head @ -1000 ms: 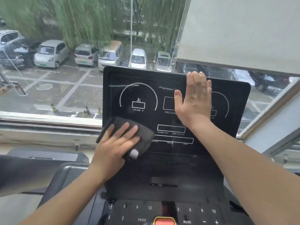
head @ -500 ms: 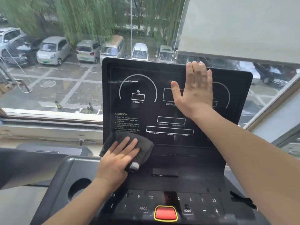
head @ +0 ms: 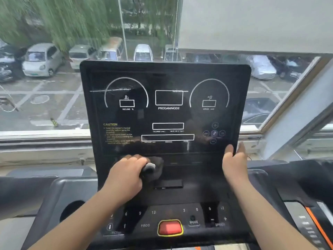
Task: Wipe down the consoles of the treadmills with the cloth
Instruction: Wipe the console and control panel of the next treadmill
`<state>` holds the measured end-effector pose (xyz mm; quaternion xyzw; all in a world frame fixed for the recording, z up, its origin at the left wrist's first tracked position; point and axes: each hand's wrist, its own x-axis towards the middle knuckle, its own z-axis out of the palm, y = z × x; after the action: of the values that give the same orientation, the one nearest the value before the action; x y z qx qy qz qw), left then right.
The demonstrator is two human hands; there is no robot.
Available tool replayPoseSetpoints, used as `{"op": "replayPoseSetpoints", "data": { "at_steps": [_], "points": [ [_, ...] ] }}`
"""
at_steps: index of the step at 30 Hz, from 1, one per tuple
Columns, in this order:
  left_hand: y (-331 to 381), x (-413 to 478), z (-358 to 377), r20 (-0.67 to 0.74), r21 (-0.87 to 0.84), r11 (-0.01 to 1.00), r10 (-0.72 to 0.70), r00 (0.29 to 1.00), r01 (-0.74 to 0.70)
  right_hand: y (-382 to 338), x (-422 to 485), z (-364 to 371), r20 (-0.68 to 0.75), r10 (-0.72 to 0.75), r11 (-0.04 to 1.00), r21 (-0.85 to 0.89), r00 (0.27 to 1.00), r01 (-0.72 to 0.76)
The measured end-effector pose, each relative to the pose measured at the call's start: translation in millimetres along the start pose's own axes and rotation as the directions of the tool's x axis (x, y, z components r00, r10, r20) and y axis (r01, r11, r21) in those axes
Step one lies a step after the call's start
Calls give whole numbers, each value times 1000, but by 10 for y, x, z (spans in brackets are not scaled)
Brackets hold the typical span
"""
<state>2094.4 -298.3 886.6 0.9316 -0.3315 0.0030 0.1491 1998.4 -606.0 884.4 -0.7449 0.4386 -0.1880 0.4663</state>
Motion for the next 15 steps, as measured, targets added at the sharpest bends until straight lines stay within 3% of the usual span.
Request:
{"op": "replayPoseSetpoints", "data": {
  "at_steps": [3,6,9,15],
  "points": [
    [210,116,19,74,-63,998,18,997,-13,145,102,-133,118,86,996,16,989,-89],
    [617,315,146,112,-51,998,42,993,-37,222,181,-202,134,136,990,20,982,-140],
    [1121,526,305,92,40,997,69,993,-73,328,251,-243,177,88,996,-4,980,-88],
    [1967,776,533,68,13,994,104,992,-105,373,373,-311,216,34,999,20,976,-39]
  ]
}}
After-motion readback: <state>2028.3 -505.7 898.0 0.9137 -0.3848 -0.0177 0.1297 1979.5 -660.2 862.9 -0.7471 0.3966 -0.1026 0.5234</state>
